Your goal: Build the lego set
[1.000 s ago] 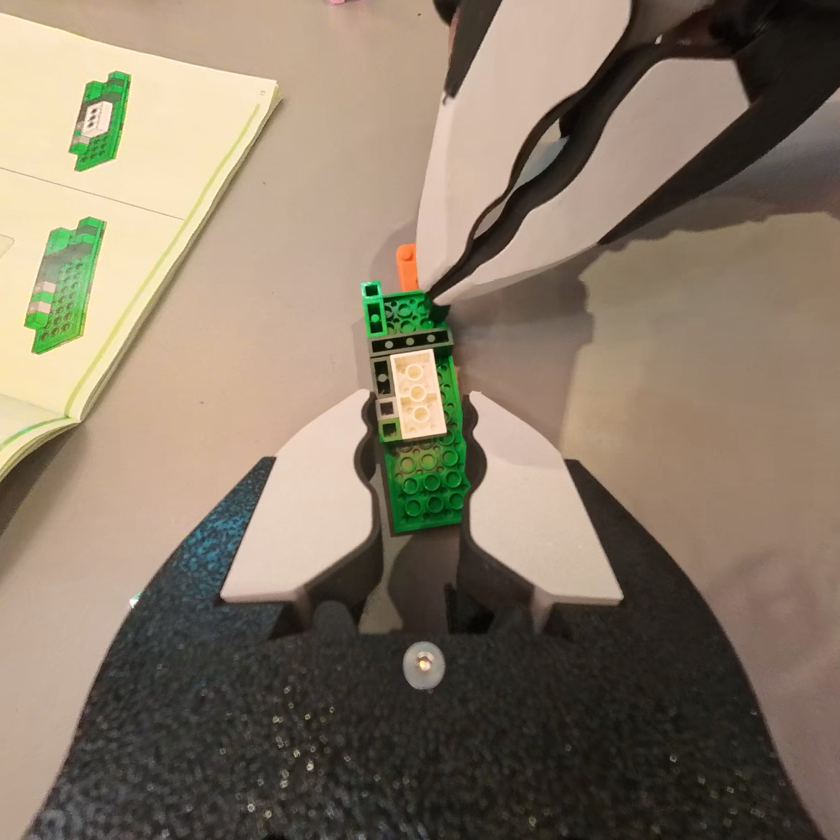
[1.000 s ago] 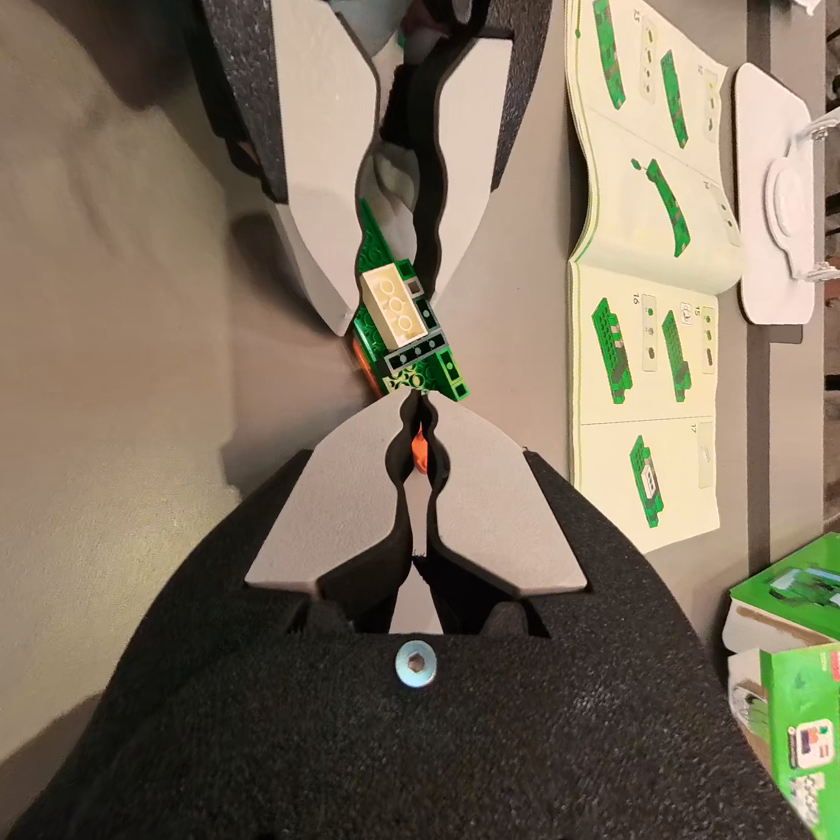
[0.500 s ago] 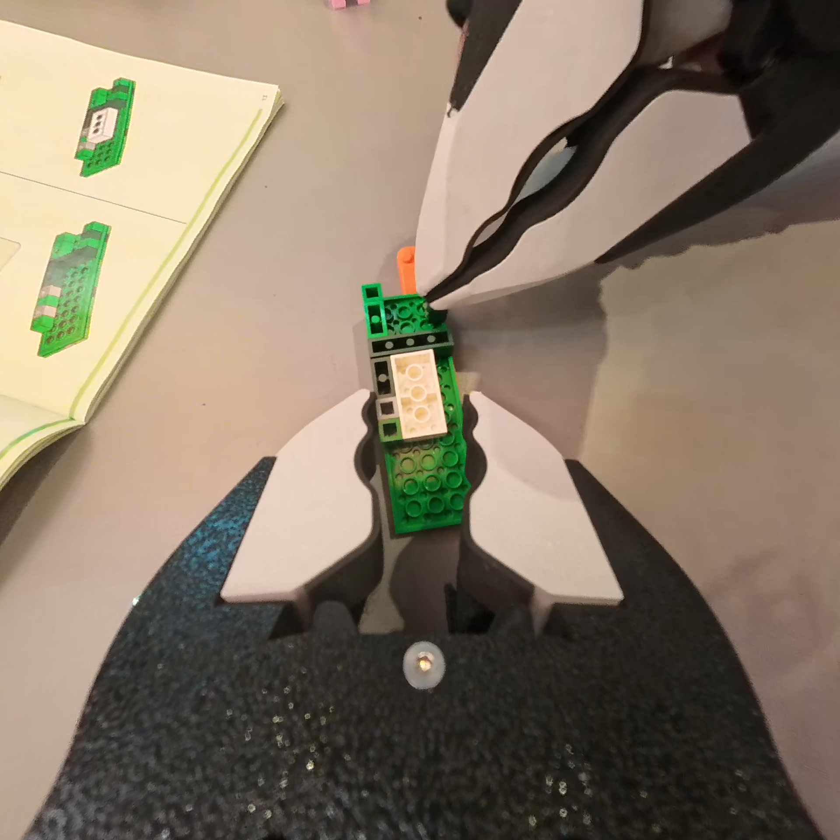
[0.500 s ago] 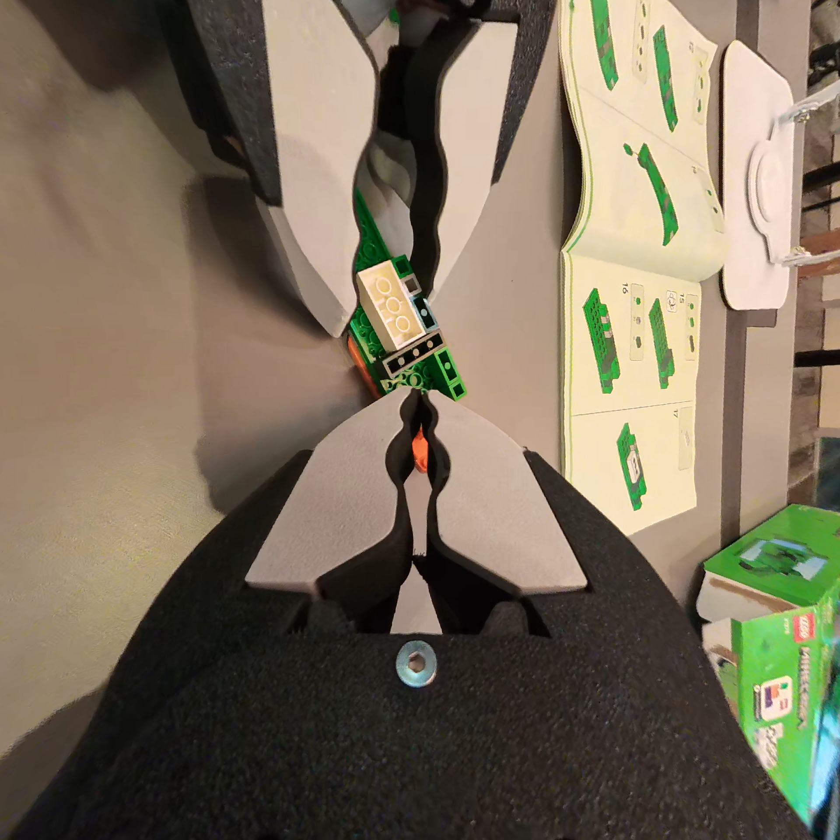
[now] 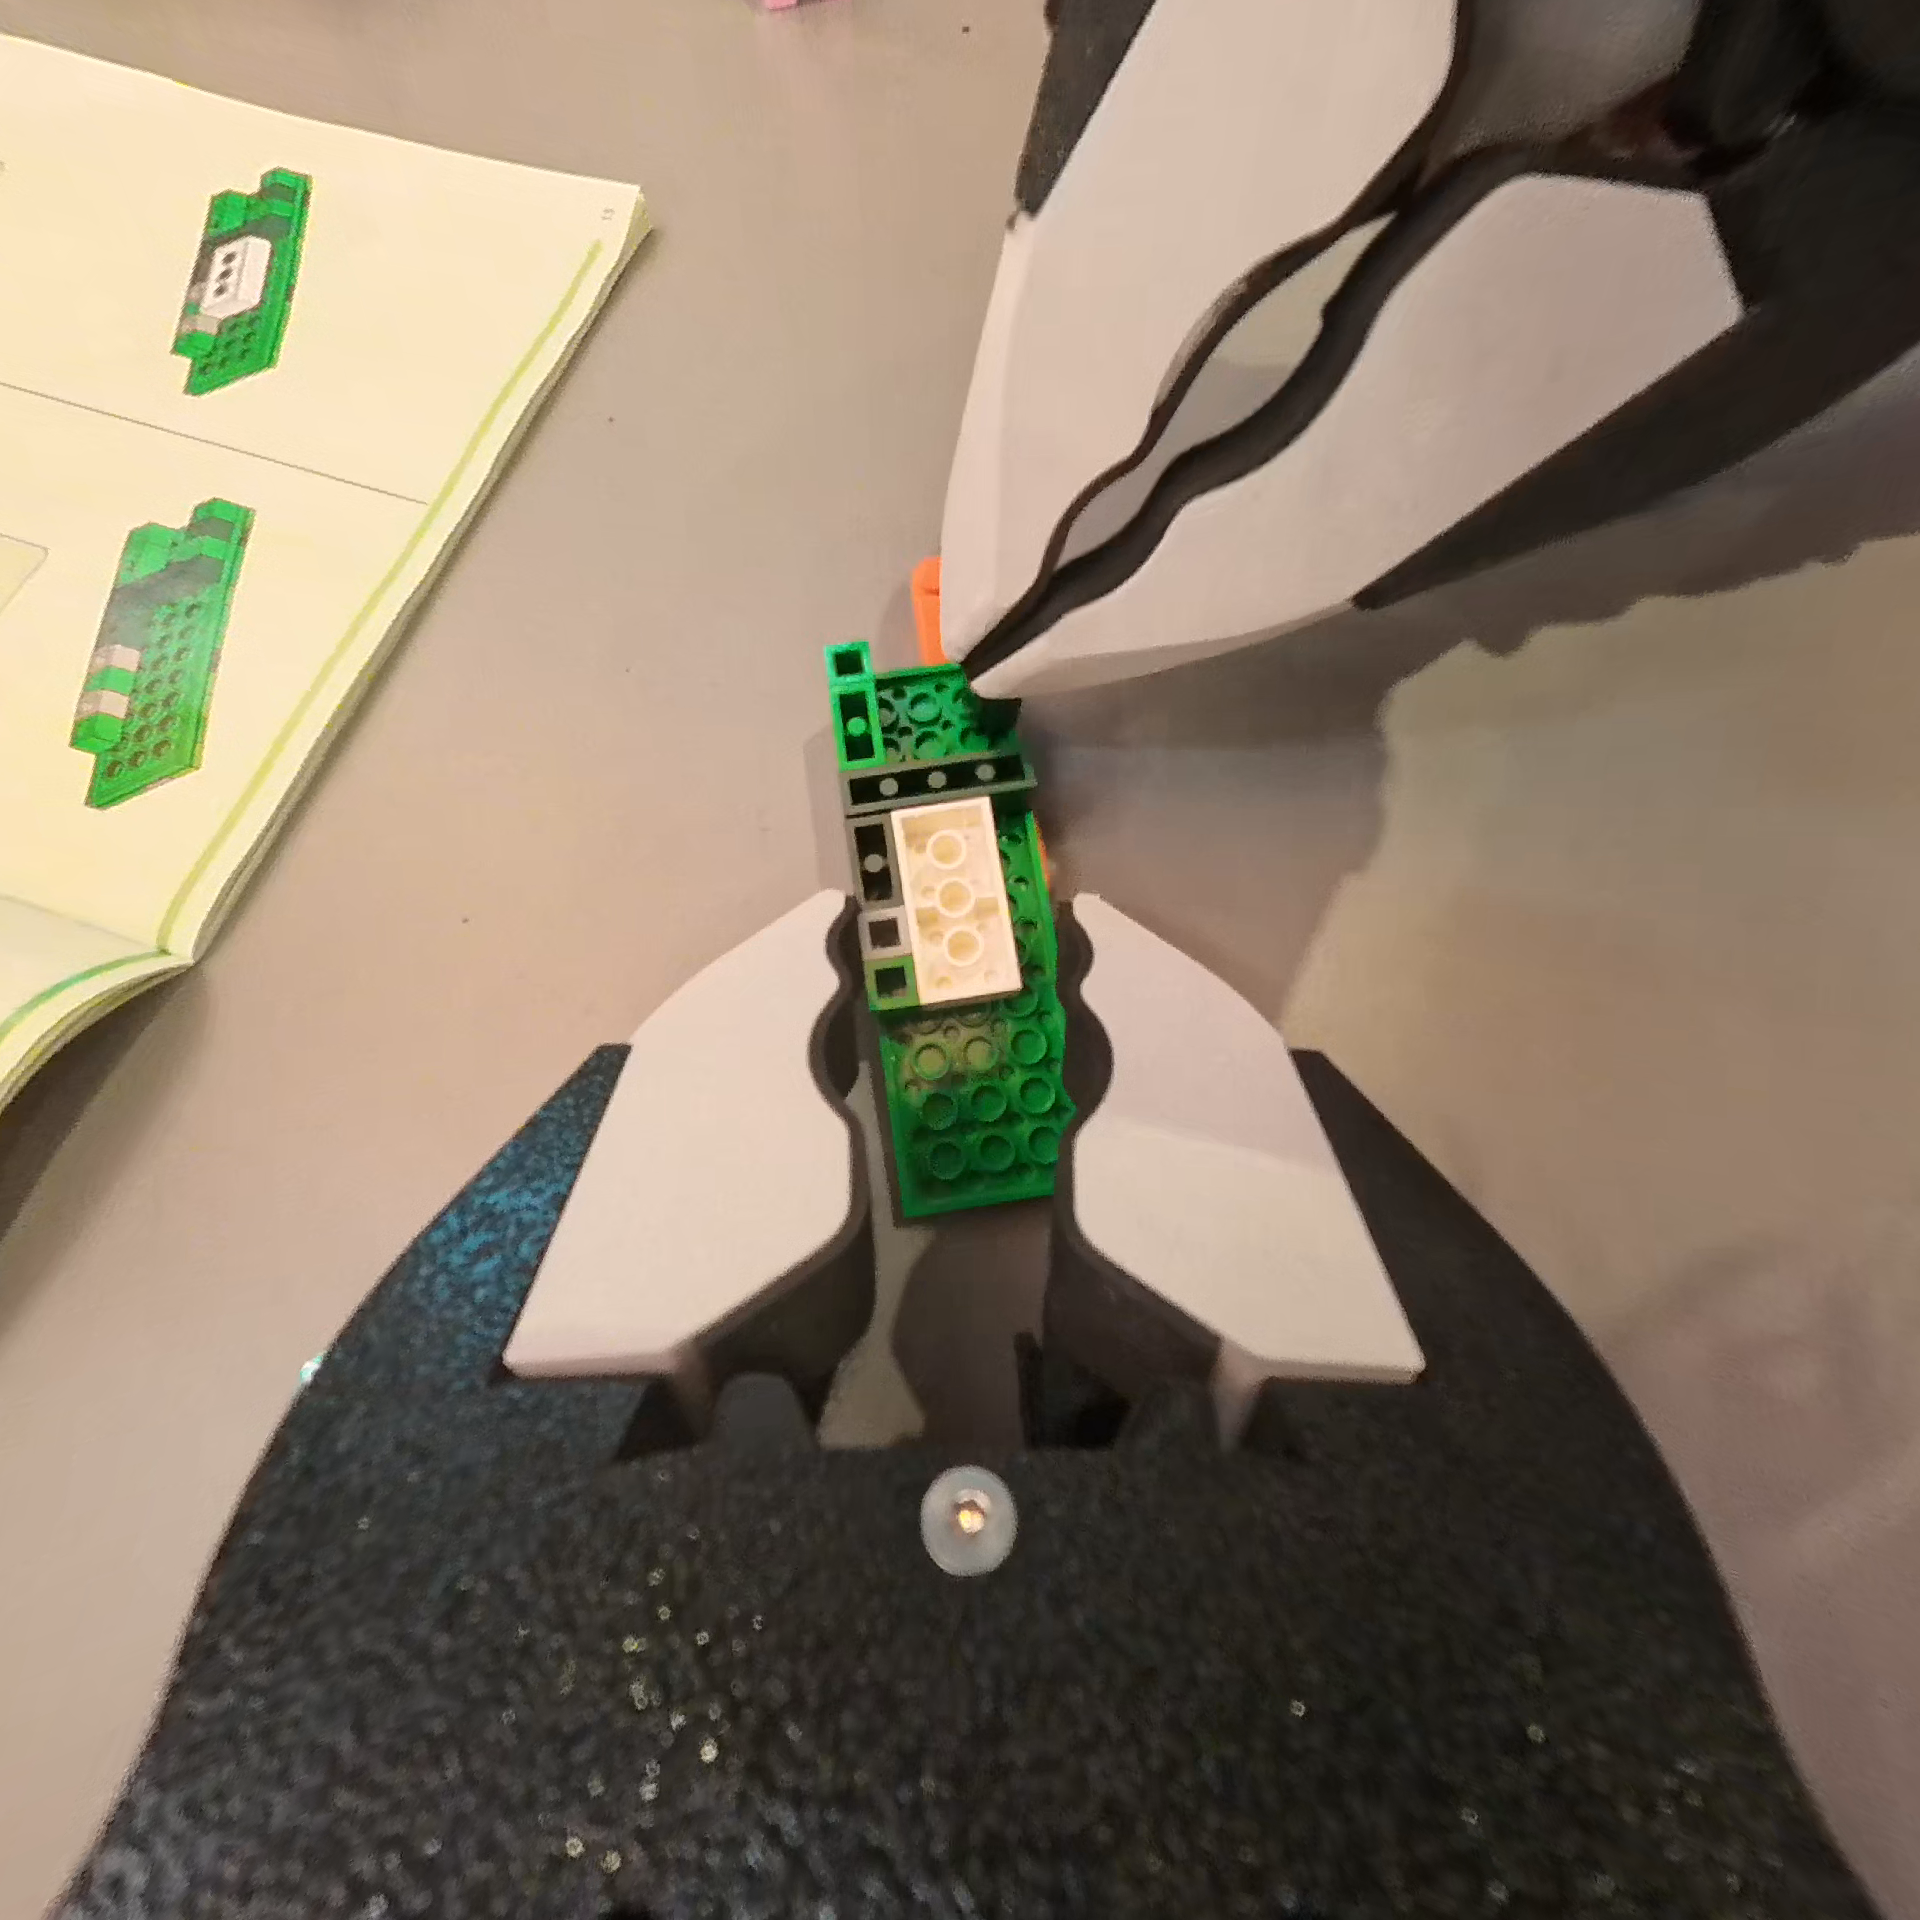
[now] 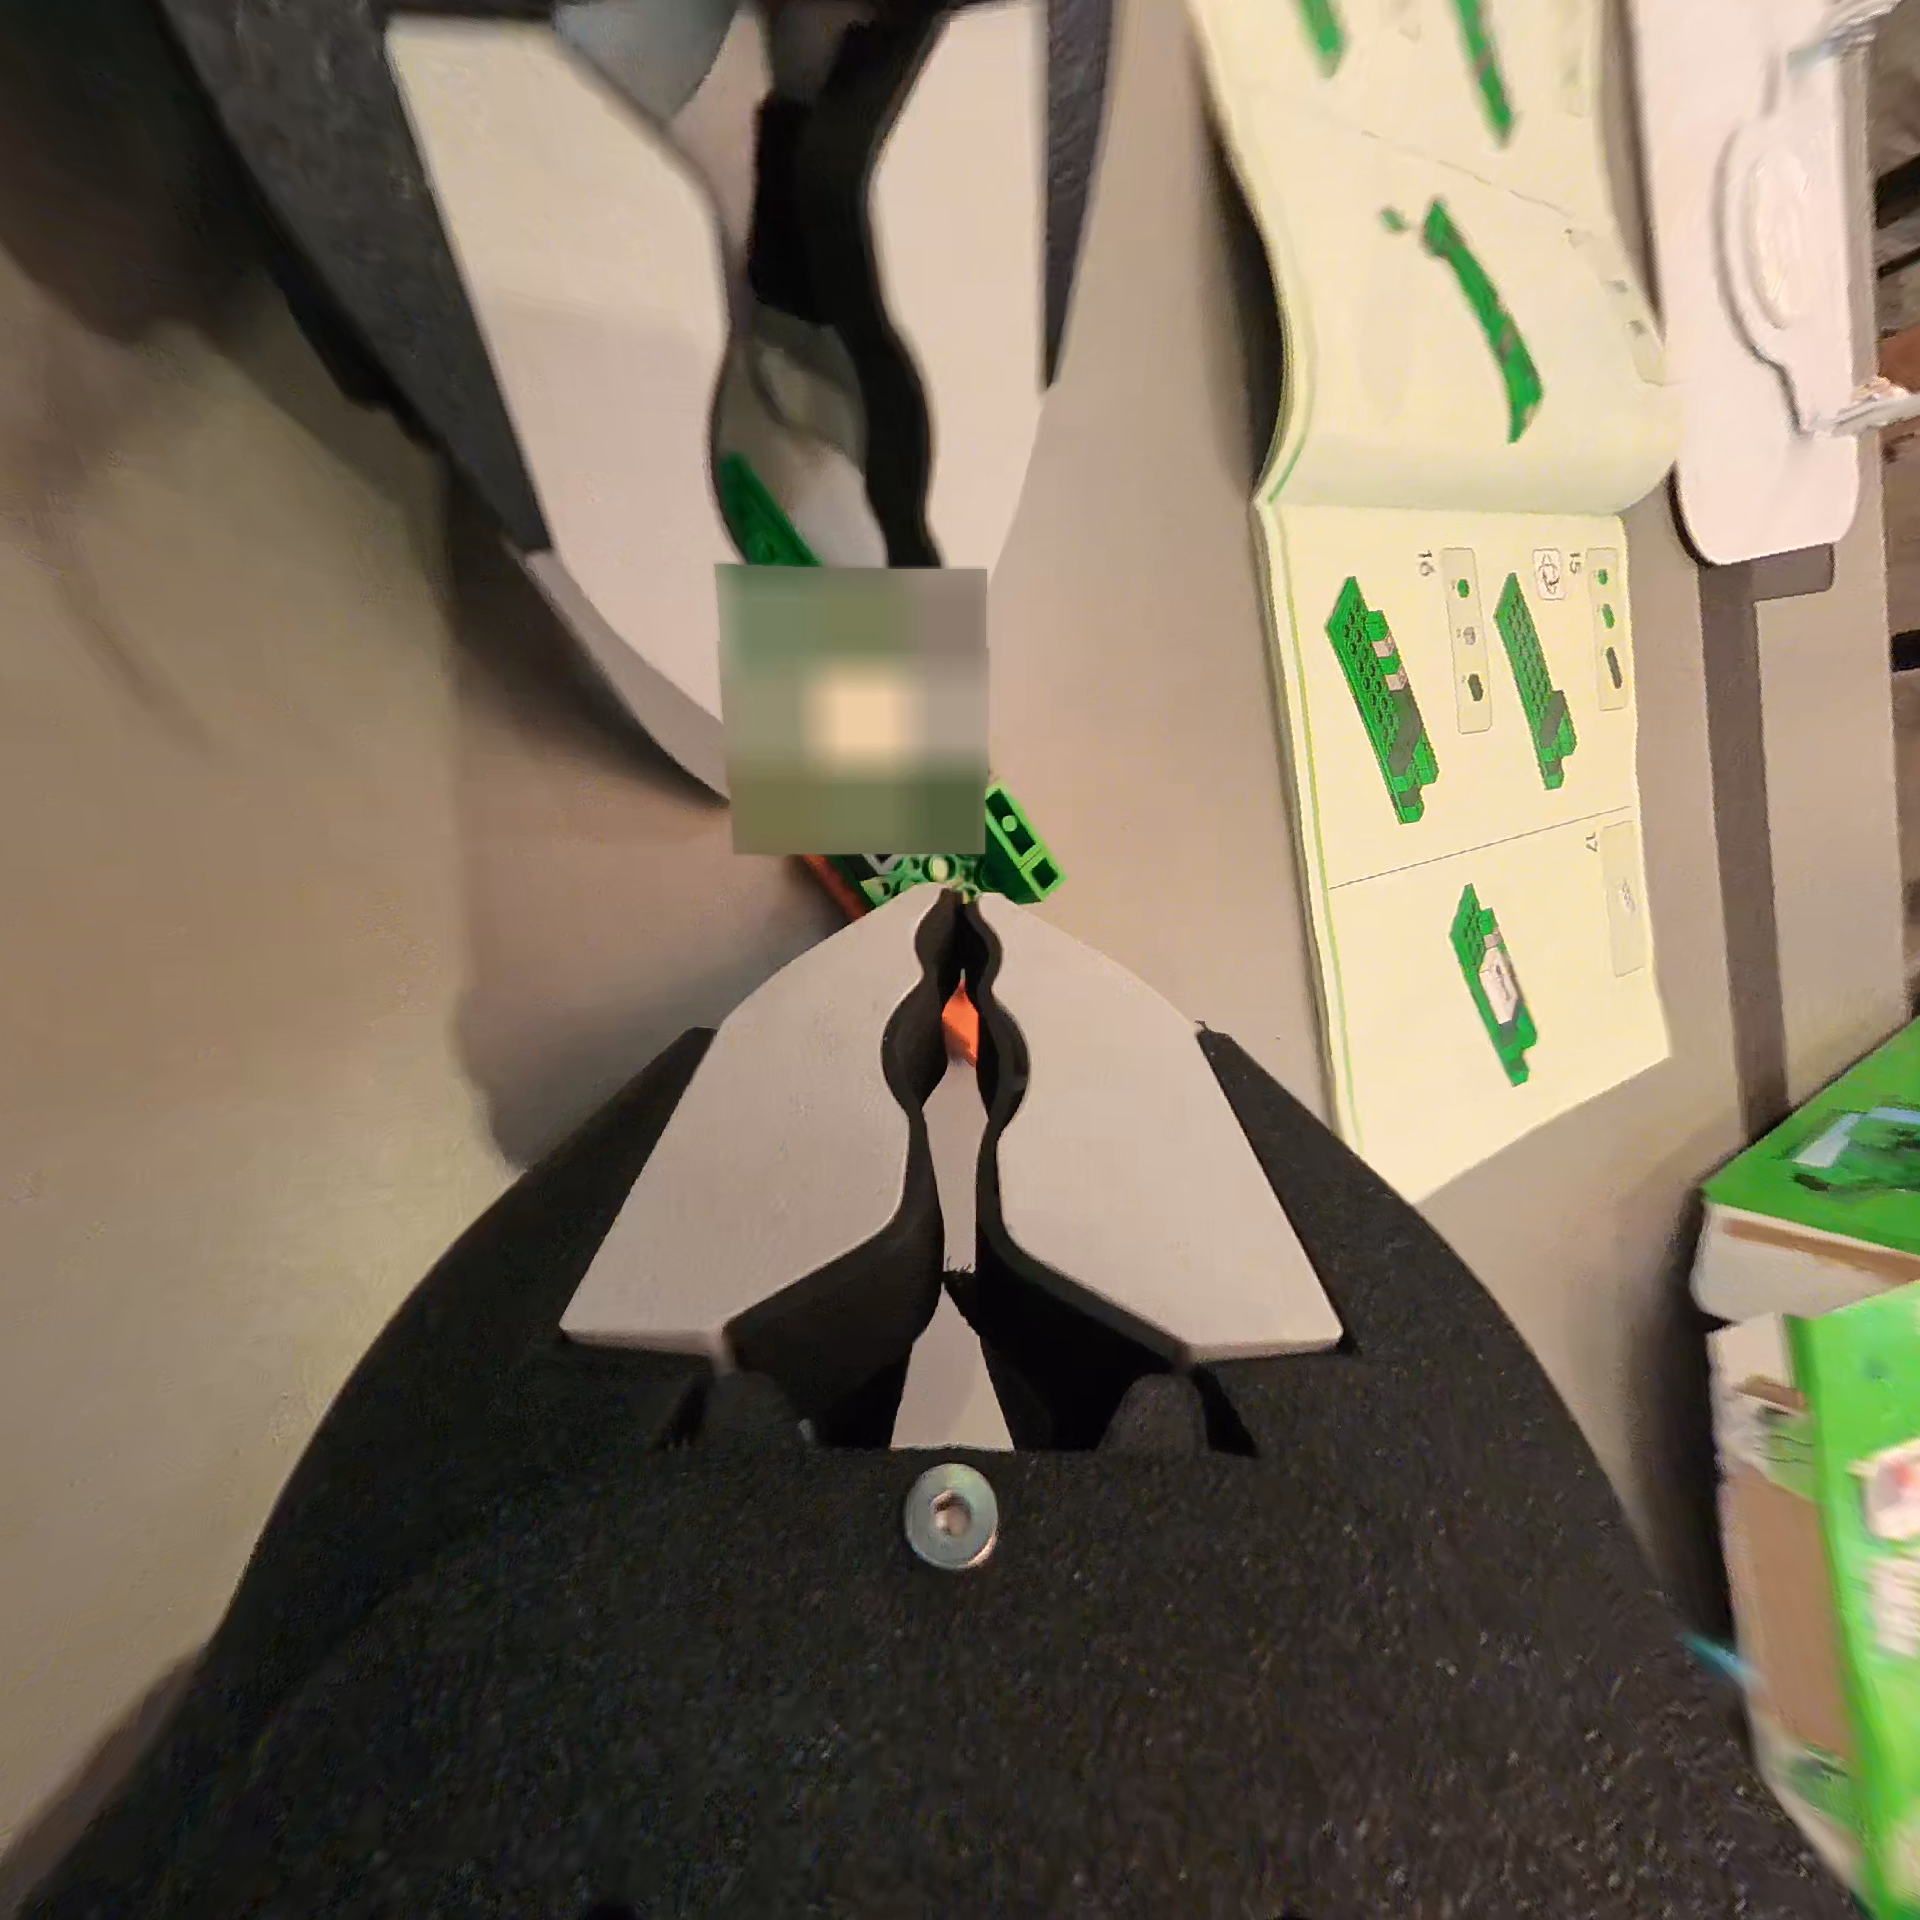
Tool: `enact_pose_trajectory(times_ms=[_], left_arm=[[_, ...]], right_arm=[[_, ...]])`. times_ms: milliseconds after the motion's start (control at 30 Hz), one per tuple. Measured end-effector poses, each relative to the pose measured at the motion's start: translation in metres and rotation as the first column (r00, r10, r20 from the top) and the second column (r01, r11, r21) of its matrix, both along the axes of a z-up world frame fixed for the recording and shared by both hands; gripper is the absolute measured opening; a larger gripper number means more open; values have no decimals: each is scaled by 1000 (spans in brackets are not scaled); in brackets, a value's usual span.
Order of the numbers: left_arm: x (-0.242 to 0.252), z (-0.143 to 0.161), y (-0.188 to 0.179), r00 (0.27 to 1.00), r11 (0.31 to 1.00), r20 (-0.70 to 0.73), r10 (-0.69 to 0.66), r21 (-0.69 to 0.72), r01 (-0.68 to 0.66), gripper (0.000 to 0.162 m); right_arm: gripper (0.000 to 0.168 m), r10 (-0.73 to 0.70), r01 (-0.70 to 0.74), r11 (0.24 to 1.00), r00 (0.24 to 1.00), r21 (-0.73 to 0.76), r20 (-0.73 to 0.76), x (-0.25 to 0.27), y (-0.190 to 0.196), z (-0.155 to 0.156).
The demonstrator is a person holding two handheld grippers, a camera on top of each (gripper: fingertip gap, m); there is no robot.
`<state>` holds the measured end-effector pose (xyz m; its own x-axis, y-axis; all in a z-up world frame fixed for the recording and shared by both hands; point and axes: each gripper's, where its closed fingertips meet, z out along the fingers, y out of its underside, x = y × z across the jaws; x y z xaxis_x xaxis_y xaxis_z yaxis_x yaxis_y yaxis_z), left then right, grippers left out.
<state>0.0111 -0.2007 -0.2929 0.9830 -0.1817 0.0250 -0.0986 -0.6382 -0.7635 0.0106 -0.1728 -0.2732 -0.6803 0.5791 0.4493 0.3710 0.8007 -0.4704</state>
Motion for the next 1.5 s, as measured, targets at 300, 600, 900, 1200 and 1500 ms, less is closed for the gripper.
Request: enact_pose_trajectory(times_ms=[300,600,900,1200,1500], left_arm=[[0,0,0,1000,1000,-1,-2,2,2,35],[1,0,0,1000,1000,1,-9,3,9,35],[1,0,0,1000,1000,0,-12,0,12,35],[2,0,0,1000,1000,1,-17,-2,17,35],[3,0,0,1000,1000,4,-19,-2,19,35]], right_arm=[[0,-63,49,978,996,-202,-66,11,5,2],[12,256,-262,964,958,-31,-131,16,-8,12],[15,415,-423,906,900,37,135,16,-10,7],[10,458,-483,867,869,124,185,14,-13,-1],[0,429,-462,877,877,133,214,11,-9,-4]])
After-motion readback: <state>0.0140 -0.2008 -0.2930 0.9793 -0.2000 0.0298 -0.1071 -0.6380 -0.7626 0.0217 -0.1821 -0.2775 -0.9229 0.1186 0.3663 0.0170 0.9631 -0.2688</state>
